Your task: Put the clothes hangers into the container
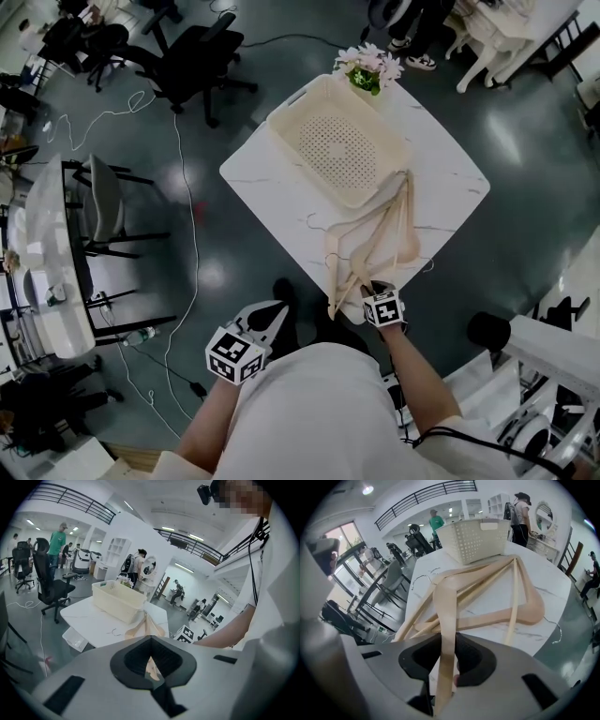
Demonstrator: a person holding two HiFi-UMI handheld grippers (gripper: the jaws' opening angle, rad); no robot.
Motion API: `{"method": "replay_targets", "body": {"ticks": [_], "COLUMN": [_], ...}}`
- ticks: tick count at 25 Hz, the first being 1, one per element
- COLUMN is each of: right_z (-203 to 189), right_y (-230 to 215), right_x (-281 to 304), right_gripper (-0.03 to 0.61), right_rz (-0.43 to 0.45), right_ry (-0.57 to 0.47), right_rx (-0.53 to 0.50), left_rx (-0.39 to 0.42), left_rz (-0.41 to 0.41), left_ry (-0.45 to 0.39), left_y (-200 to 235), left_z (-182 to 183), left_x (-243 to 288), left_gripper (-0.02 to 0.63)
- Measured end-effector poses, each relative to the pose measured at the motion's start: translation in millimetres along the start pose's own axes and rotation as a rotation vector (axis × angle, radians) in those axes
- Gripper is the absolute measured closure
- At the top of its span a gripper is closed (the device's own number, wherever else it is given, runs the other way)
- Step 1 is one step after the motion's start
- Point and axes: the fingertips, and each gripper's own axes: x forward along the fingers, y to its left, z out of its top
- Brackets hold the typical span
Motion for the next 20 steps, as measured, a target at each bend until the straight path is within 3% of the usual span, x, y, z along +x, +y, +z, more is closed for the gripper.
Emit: {"method": "replay_targets", "body": {"ticks": [7, 20], "right_z": [15, 40], "right_y": [4, -5], "right_x": [-37, -100], "right_gripper": [0.480, 0.483], "right_rz": [0.069, 0.116], "right_ry": [-0.081, -0.231], "right_rx": [0.094, 0.111], "left_rx": [0.024, 0.045], "left_rz": [-0.013, -0.016], "left_ry": [-0.011, -0.028], "left_y": [-7, -24], "left_z": [10, 19], "left_x": [8, 23], "left_gripper": [0.606, 0.606]}}
